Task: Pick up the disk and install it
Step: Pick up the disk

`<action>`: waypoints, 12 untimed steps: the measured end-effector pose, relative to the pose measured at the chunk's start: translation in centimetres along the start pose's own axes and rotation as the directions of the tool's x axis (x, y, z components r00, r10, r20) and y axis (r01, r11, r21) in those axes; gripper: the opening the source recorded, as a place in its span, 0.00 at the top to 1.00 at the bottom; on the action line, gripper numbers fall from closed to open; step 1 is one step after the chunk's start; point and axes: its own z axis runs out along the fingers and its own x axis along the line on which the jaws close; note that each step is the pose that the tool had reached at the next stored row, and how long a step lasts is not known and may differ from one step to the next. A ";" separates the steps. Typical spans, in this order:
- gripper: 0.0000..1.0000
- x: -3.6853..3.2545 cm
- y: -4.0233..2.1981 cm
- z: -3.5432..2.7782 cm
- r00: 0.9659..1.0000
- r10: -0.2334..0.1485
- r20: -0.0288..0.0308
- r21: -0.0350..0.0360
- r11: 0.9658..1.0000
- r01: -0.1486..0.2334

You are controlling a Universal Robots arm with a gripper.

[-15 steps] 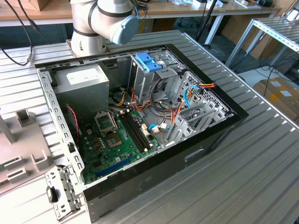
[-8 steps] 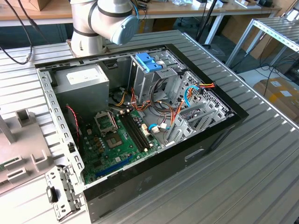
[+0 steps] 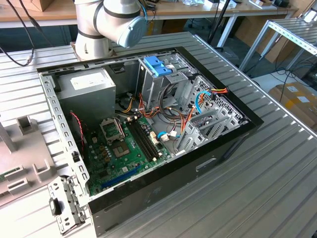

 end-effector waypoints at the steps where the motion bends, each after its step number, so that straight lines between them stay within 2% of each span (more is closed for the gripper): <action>1: 0.63 -0.01 0.00 -0.09 1.000 0.000 0.000 0.000 1.000 0.000; 12: 0.63 -0.11 0.05 -1.15 1.000 0.000 0.000 0.000 1.000 0.000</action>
